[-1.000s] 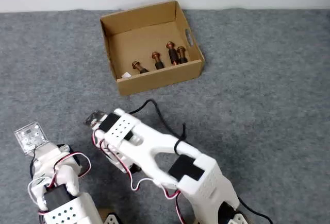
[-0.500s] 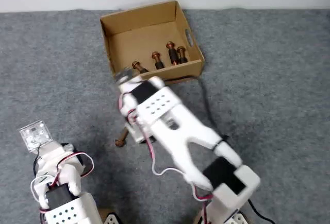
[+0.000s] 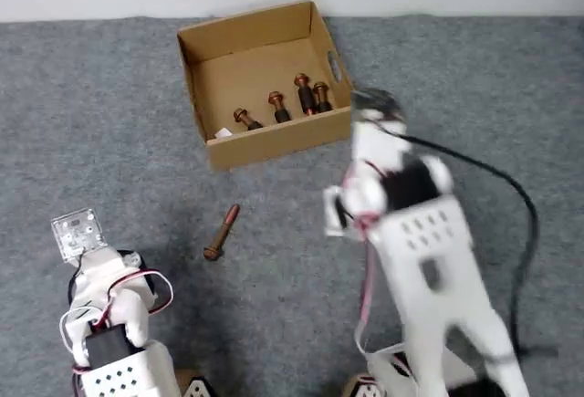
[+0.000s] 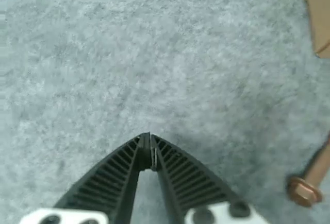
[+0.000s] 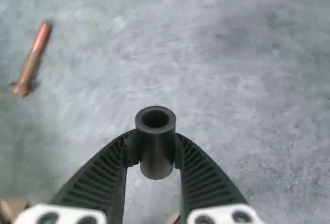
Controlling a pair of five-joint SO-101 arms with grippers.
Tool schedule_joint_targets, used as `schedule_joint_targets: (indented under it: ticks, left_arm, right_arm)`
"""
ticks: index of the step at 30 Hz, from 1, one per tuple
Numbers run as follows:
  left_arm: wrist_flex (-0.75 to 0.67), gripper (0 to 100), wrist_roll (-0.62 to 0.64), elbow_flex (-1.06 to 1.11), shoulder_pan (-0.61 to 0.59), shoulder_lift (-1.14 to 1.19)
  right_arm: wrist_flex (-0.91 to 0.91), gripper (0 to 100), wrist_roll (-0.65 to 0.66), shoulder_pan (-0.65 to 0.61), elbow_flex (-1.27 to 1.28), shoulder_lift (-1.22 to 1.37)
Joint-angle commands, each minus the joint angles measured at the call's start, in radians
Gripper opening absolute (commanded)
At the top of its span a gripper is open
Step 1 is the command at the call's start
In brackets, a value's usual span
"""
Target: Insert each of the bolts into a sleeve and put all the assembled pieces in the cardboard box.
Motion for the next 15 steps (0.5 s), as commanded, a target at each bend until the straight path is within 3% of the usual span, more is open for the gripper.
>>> schedule_joint_targets:
  ticks: [1,10,15]
  left_arm:
    - [0.061,1,-0.012,-0.128,0.074,-0.003]
    - [0.160,1,-0.012,-0.311,0.215,0.008]
    - [0.164,1,-0.052,-0.404,0.229,0.192]
  right_arm:
    - [-0.108,0.8,-0.008,0.076,0.227,-0.259]
    - [-0.165,0.8,0.061,0.242,0.614,-0.731]
    - [-0.166,0.8,0.143,0.297,0.715,-0.963]
